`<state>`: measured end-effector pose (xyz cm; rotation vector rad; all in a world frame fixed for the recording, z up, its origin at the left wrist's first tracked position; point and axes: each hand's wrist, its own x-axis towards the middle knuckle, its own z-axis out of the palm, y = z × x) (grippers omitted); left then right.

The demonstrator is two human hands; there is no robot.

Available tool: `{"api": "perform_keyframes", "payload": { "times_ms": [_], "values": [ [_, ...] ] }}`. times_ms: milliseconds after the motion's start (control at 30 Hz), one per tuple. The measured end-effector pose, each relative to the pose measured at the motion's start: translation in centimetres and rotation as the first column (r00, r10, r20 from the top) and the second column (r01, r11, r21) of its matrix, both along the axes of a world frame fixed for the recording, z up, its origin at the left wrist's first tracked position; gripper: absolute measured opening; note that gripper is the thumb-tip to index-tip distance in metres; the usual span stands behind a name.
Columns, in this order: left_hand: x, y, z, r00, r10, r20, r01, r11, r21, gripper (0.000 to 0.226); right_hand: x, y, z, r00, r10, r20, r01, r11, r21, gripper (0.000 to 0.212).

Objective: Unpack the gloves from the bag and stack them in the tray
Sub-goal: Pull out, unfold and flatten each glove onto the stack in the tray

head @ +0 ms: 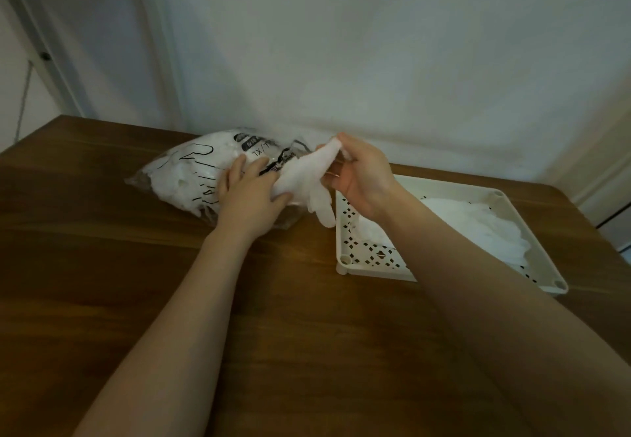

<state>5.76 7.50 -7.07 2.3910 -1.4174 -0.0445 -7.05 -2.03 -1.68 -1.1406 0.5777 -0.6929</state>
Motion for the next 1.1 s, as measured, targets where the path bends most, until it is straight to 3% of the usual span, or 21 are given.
{"api": "perform_keyframes", "payload": {
  "times_ms": [67, 133, 233, 300, 367, 400, 433, 500, 567, 600, 633, 667, 833, 967, 1033, 1100],
  "values": [
    [-0.1, -0.1, 0.3, 0.999, 0.000, -0.035, 0.000, 1.000, 0.004, 0.046, -0.5, -0.2, 0.4, 0.997, -0.070, 0.043, 0.065, 0.992, 0.108, 0.022],
    [-0.2, -0.2, 0.9, 0.997, 0.003, -0.080, -0.004, 1.000, -0.004, 0.043, -0.8, -0.5, 0.3, 0.996, -0.066, -0.056, 0.071, 0.993, 0.094, 0.029],
    [-0.9, -0.2, 2.0, 0.986, -0.065, -0.156, 0.034, 0.981, -0.193, 0.026, -1.5, -0.6, -0.5, 0.979, 0.004, -0.205, 0.015, 0.996, 0.093, 0.035],
    [-1.5, 0.2, 2.7, 0.949, -0.104, -0.299, -0.004, 0.940, -0.340, 0.015, -1.4, -0.5, -0.8, 0.946, -0.003, -0.324, 0.005, 1.000, 0.005, 0.027],
    [-1.6, 0.3, 3.0, 0.938, -0.099, -0.333, -0.049, 0.911, -0.410, 0.015, -1.1, -0.3, -1.0, 0.887, -0.111, -0.448, 0.025, 0.981, -0.193, 0.043],
    [-1.5, 0.3, 3.0, 0.937, -0.089, -0.338, -0.070, 0.901, -0.429, 0.017, -1.0, -0.1, -1.2, 0.842, -0.219, -0.493, 0.014, 0.923, -0.386, 0.048],
    [-1.5, 0.3, 3.0, 0.933, -0.072, -0.353, -0.097, 0.892, -0.441, 0.018, -0.9, 0.2, -1.4, 0.796, -0.355, -0.491, -0.022, 0.793, -0.609, 0.048],
    [-1.3, 0.3, 2.9, 0.910, -0.033, -0.414, -0.173, 0.877, -0.448, 0.020, -1.1, 1.0, -1.6, 0.792, -0.512, -0.331, -0.122, 0.399, -0.909, 0.042],
    [-1.1, 0.2, 2.7, 0.868, -0.028, -0.495, -0.229, 0.863, -0.451, 0.023, -1.1, 1.6, -1.8, 0.866, -0.432, -0.251, -0.240, 0.080, -0.967, 0.044],
    [-1.1, 0.3, 2.8, 0.841, -0.040, -0.539, -0.251, 0.854, -0.455, 0.024, -1.0, 1.8, -2.1, 0.882, -0.393, -0.260, -0.296, -0.032, -0.955, 0.049],
    [-1.1, 0.4, 2.9, 0.816, -0.053, -0.575, -0.269, 0.847, -0.459, 0.025, -0.8, 2.0, -2.4, 0.879, -0.382, -0.285, -0.340, -0.083, -0.937, 0.052],
    [-1.2, 0.4, 3.0, 0.800, -0.060, -0.597, -0.282, 0.841, -0.462, 0.025, -0.5, 2.1, -2.4, 0.862, -0.386, -0.329, -0.380, -0.063, -0.923, 0.052],
    [-1.4, 0.7, 3.3, 0.766, -0.131, -0.630, -0.271, 0.822, -0.501, 0.026, 1.1, 2.6, -2.6, 0.834, -0.337, -0.438, -0.387, 0.209, -0.898, 0.055],
    [-1.6, 0.7, 3.3, 0.756, -0.169, -0.633, -0.245, 0.824, -0.512, 0.027, 2.2, 2.5, -1.3, 0.863, -0.289, -0.415, -0.292, 0.384, -0.876, 0.034],
    [-1.6, 0.5, 3.2, 0.742, -0.171, -0.648, -0.276, 0.803, -0.528, 0.022, 2.5, 2.0, -0.6, 0.860, -0.274, -0.430, -0.230, 0.544, -0.807, 0.032],
    [-1.8, 0.6, 3.0, 0.735, -0.256, -0.627, -0.215, 0.790, -0.575, 0.026, 2.3, 1.8, -0.1, 0.894, -0.160, -0.418, -0.134, 0.795, -0.592, 0.035]
  ]
}}
